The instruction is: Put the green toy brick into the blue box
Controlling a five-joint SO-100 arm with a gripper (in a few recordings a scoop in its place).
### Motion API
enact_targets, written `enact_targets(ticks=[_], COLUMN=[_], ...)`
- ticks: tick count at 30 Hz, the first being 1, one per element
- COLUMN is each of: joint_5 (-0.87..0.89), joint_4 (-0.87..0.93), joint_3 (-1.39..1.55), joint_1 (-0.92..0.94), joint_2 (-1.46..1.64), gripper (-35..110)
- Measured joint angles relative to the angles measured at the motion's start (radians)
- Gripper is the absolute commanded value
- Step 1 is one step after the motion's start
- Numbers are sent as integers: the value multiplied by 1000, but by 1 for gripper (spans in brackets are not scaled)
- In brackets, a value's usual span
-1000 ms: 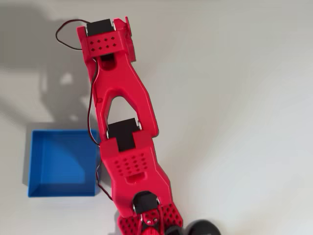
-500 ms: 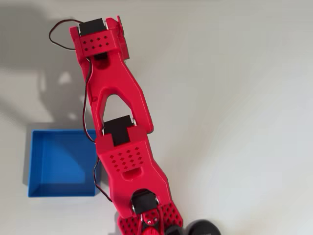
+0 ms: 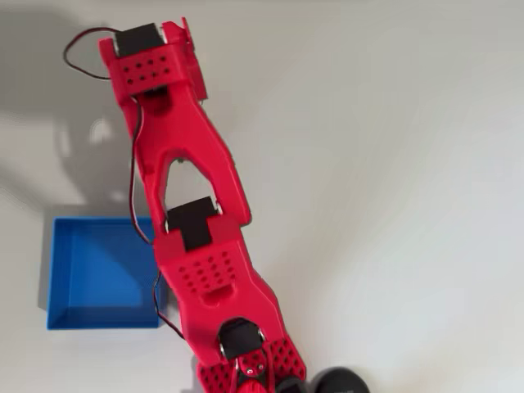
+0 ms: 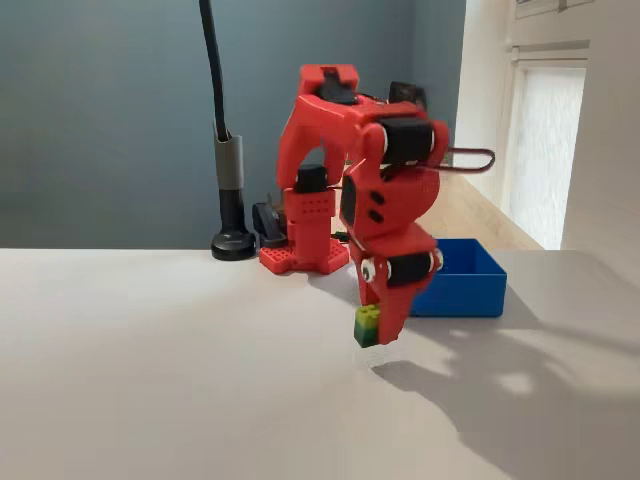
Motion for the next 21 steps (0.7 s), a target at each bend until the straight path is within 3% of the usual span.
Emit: enact_targets(ticks=[8, 21], joint_5=[-6, 34], joint_4=[57, 67], joint_3=[21, 399], joint_1=[-64, -290], joint_2=[222, 618], gripper=[0, 0])
